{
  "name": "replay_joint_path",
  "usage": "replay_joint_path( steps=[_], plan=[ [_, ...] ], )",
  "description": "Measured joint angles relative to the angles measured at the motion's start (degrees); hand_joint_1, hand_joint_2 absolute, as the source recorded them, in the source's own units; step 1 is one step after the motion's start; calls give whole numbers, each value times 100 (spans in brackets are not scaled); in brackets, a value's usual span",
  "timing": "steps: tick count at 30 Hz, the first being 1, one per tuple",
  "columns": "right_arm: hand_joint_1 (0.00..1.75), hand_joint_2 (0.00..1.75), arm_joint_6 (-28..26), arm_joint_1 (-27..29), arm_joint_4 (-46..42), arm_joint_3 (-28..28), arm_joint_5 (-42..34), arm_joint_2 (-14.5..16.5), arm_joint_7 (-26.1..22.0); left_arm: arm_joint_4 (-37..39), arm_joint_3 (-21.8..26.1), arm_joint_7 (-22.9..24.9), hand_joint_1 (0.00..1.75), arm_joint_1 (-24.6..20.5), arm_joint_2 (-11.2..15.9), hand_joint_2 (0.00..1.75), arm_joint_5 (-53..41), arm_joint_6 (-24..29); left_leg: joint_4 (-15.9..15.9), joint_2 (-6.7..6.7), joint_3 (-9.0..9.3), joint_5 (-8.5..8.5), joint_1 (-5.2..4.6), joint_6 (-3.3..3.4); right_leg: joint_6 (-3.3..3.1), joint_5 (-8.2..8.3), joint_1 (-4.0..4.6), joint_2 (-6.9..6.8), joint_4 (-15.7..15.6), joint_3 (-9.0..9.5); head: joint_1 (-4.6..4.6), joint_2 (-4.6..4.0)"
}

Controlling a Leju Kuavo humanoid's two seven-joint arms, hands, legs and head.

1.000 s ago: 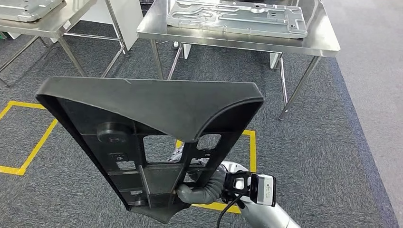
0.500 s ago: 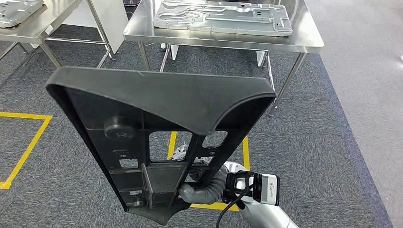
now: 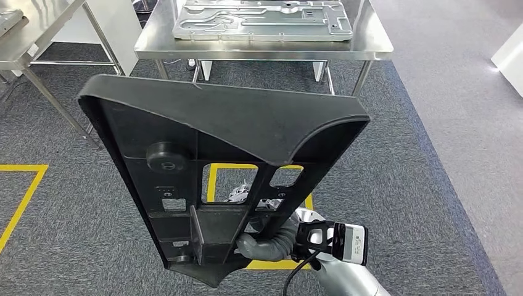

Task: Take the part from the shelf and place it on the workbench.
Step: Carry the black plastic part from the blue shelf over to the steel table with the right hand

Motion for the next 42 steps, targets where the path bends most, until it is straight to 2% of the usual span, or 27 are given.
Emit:
replay_joint_path(
  steps=[2, 4, 5, 6, 7, 9, 11, 14, 16, 17, 19, 20, 21, 22, 23, 25, 26, 27, 31, 33, 35, 36, 37, 38, 40, 41, 42],
  plan=[
    [175, 175, -38, 7, -32, -17, 8, -11, -1, 0, -15, -4, 0, -7, -4, 0, -32, -7, 393, -125, -164, -261, 21, -57, -57, 31, -33, 55, -39, 17, -1, 0],
    [175, 175, -85, 30, -48, -24, 25, -19, 0, 0, -33, -3, 0, -5, -5, 0, -60, -12, 1175, -210, -521, -641, 34, -93, -74, 36, -36, 125, -36, 7, -1, 0],
    [175, 175, -103, 49, -50, -25, 34, -25, 0, 0, -41, -2, 0, -4, -5, 0, -71, -13, 1503, -220, -683, -749, 37, -105, -76, 35, -36, 163, -29, 3, -1, 0],
    [175, 175, -115, 67, -50, -25, 46, -32, 1, 0, -48, -1, 0, -4, -5, 0, -79, -13, 1634, -221, -755, -738, 39, -110, -75, 32, -36, 205, -19, 1, -1, 0],
    [175, 175, -124, 80, -52, -25, 57, -36, 1, 0, -56, 0, 0, -6, -5, 0, -83, -14, 1524, -224, -714, -610, 41, -107, -70, 27, -36, 248, -8, 3, -1, 0],
    [175, 175, -147, 89, -67, -25, 85, -41, 0, 0, -73, 1, 0, -10, 4, 0, -85, -14, 750, -285, -360, -189, 45, -73, -48, 10, -38, 332, 16, 15, 0, 0],
    [175, 175, -182, 92, -91, -25, 107, -43, 0, 0, -82, 0, 0, -22, 15, 0, -84, -14, 108, -374, -67, 36, 35, -12, -7, 0, -24, 393, 42, 1, 0, 0],
    [175, 175, -206, 114, -127, -25, 122, -55, 1, 0, -86, -1, 0, -38, 17, 0, -83, -15, -24, -393, -23, 63, 20, 82, 88, 10, -20, 426, 36, -27, -1, 0],
    [175, 175, -211, 118, -153, -25, 133, -62, 0, 0, -90, -3, 0, -40, 14, 0, -83, -16, -65, -361, -11, 97, 42, 163, 148, -106, -19, 335, 177, -80, 1, 0],
    [175, 175, -214, 117, -161, -25, 138, -63, 1, 0, -90, -4, 0, -37, 12, 0, -83, -16, -84, -342, -7, 111, 57, 197, 171, -254, -20, 267, 413, -183, 1, 0],
    [175, 175, -219, 125, -165, -23, 145, -68, 1, 0, -90, -6, 0, -22, 11, 0, -83, -16, -87, -305, -18, 115, 52, 227, 202, -645, -42, 163, 1192, -551, 2, 0],
    [175, 175, -219, 134, -164, -23, 145, -74, 1, 0, -90, -6, 0, -13, 11, 0, -83, -16, -84, -287, -25, 114, 49, 227, 217, -775, -53, 148, 1553, -731, 2, 0],
    [175, 175, -219, 141, -163, -23, 145, -81, 1, 0, -90, -6, 0, -8, 11, 0, -83, -16, -80, -270, -28, 110, 46, 225, 226, -797, -61, 141, 1743, -830, 2, 0],
    [175, 175, -218, 145, -162, -23, 145, -89, 1, 0, -90, -6, 0, -7, 11, 0, -83, -16, -74, -257, -26, 105, 46, 220, 228, -706, -66, 136, 1700, -810, 2, 0],
    [175, 175, -216, 146, -161, -23, 144, -93, 1, 0, -91, -6, 0, -8, 11, 0, -83, -16, -69, -249, -18, 97, 46, 211, 220, -521, -69, 129, 1418, -669, 2, 0],
    [175, 175, -212, 139, -162, -23, 139, -97, 0, 0, -92, -6, 0, -13, 11, 0, -83, -19, -52, -244, -2, 73, 31, 177, 178, -154, -57, 86, 574, -238, 2, 0],
    [175, 175, -209, 134, -163, -23, 135, -96, 0, 0, -92, -6, 0, -13, 11, 0, -83, -21, -43, -241, -1, 63, 19, 152, 153, -59, -46, 65, 262, -88, 1, 0],
    [175, 175, -205, 131, -163, -23, 131, -96, 0, 0, -92, -6, 0, -11, 11, 0, -83, -25, -36, -237, -5, 55, 7, 124, 130, -32, -34, 52, 100, -16, 1, 0],
    [175, 175, -184, 128, -163, -23, 120, -87, 1, 0, -92, -9, 0, -11, 15, 0, -79, -34, 53, -219, -36, -27, 25, -9, 16, -27, -31, 74, 20, 6, -1, 0],
    [175, 175, -161, 121, -163, -23, 114, -70, 1, 0, -92, -10, 0, -10, 20, 0, -72, -37, 543, -228, -262, -299, 42, -66, -36, -20, -51, 73, -12, 38, -1, 0],
    [175, 175, -120, 121, -158, -23, 110, -60, 1, 0, -92, -11, 0, 1, 25, 0, -55, -38, 1330, -231, -666, -630, 46, -107, -62, -34, -44, 78, -10, 47, -1, 0],
    [175, 175, -103, 124, -152, -23, 110, -59, 1, 0, -92, -11, 0, 10, 27, 0, -47, -38, 1599, -231, -820, -689, 47, -117, -67, -43, -41, 84, -5, 53, -1, 0],
    [175, 175, -93, 126, -147, -23, 109, -58, 1, 0, -91, -12, 0, 19, 27, 0, -39, -38, 1684, -231, -890, -648, 47, -118, -68, -54, -39, 93, 0, 62, -1, 0],
    [175, 175, -89, 126, -144, -23, 108, -57, 1, 0, -91, -12, 0, 26, 27, 0, -34, -38, 1514, -231, -833, -485, 47, -111, -61, -70, -38, 103, 5, 81, -1, 0],
    [175, 175, -85, 123, -141, -23, 105, -52, 1, 0, -90, -14, 0, 30, 31, 0, -32, -38, 718, -240, -469, -53, 42, -70, -34, -114, -33, 119, 14, 136, 0, 0],
    [175, 175, -84, 120, -141, -23, 104, -49, 1, 0, -91, -16, 0, 27, 32, 0, -32, -38, 340, -248, -288, 92, 31, -36, -12, -135, -24, 129, 21, 156, 0, 0],
    [175, 175, -84, 118, -141, -22, 103, -45, 1, 0, -91, -17, 0, 24, 34, 0, -31, -38, 111, -256, -177, 151, 19, 0, 13, -149, -15, 134, 25, 165, 1, 0]
  ],
)
